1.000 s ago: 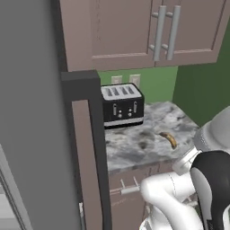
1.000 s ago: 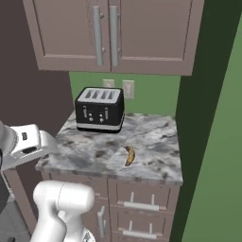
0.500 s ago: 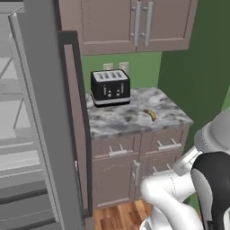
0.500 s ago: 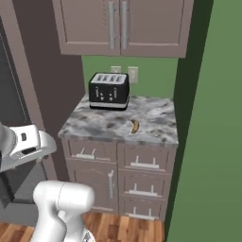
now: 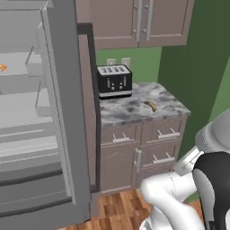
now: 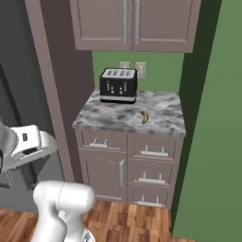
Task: Open the fridge, remove the banana, squash, and shrimp, and place them on any counter.
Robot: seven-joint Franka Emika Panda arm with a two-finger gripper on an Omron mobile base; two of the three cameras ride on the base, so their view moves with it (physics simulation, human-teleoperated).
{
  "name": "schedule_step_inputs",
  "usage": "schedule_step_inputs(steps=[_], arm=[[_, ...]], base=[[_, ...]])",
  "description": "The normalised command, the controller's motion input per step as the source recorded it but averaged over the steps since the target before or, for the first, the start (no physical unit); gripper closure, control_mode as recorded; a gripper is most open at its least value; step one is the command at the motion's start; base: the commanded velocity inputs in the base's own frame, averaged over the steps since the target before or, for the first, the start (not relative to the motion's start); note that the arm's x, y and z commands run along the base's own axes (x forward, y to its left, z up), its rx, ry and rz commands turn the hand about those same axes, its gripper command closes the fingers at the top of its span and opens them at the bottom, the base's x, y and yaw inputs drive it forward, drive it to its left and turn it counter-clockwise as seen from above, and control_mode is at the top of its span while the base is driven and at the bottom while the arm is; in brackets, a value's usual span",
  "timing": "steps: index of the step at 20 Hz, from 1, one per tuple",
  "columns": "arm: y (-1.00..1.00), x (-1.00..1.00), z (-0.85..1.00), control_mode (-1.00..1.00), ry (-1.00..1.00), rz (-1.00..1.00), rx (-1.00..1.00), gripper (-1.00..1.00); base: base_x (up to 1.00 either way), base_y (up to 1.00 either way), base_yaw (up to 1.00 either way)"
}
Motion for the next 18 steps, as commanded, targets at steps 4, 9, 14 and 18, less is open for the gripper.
schedule_step_inputs(steps=[4,9,14,18], arm=[[0.0,0.0,0.0,1.0,0.0,0.0,0.0,-1.0],[0.0,0.0,0.0,1.0,0.0,0.0,0.0,-1.0],[0.0,0.0,0.0,1.0,0.0,0.0,0.0,-1.0],[0.0,0.0,0.0,1.0,0.0,0.0,0.0,-1.0]], base=[[-0.5,0.69,0.0],[-0.82,0.71,0.0],[-0.17,0.83,0.0],[0.2,0.83,-0.01]])
